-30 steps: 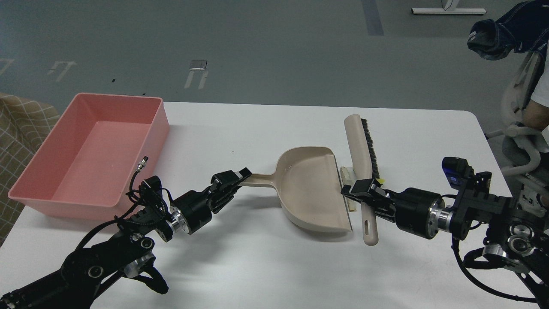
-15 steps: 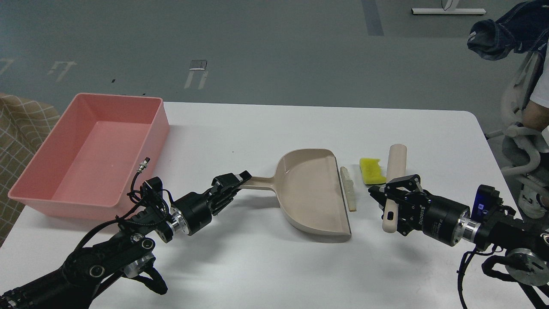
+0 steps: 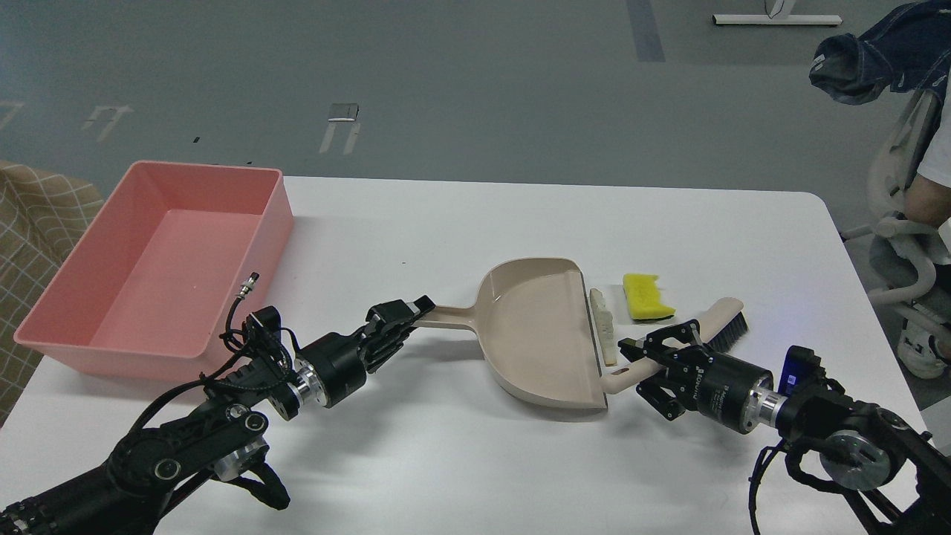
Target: Sweep and dump garbage into bin
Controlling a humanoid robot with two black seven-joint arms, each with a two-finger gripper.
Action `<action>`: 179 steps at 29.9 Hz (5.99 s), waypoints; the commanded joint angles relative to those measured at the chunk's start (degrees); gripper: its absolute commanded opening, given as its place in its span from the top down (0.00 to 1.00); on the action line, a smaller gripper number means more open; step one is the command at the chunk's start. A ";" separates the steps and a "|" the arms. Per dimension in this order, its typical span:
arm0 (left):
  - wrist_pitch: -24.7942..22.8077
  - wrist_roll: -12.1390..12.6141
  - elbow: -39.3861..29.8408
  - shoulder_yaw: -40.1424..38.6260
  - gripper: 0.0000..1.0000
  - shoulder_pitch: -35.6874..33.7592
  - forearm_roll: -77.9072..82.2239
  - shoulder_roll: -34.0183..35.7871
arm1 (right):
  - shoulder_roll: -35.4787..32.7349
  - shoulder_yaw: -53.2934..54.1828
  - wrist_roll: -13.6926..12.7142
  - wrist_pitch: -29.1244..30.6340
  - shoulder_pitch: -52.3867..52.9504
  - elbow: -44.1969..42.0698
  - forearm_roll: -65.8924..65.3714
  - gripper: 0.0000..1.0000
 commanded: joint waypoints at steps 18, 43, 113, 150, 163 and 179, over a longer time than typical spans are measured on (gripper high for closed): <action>0.87 0.06 0.43 -0.23 0.81 -1.27 -0.10 -0.46 | 8.37 -7.63 -2.94 -0.01 7.94 -3.64 0.36 1.00; 1.14 0.06 0.43 -0.76 0.81 -2.50 -0.37 -0.72 | 16.56 -11.32 -4.27 -0.01 16.73 -7.34 3.52 1.00; -1.41 -3.25 -16.10 -19.74 0.80 9.96 -11.08 29.77 | -19.56 8.80 -6.64 -0.01 -3.31 10.94 8.27 1.00; -1.67 -3.25 -11.88 -21.68 0.80 13.41 -25.85 39.97 | -20.27 8.45 -7.34 -0.01 -8.58 11.65 -3.95 0.75; -1.67 -3.25 -11.79 -22.56 0.80 13.67 -26.99 40.67 | -20.09 8.54 -7.34 -0.01 -7.79 11.65 -3.95 0.01; -4.30 -3.25 -9.34 -22.47 0.80 15.78 -30.51 45.77 | -20.00 9.68 -7.34 -0.01 -7.44 11.29 -3.86 0.00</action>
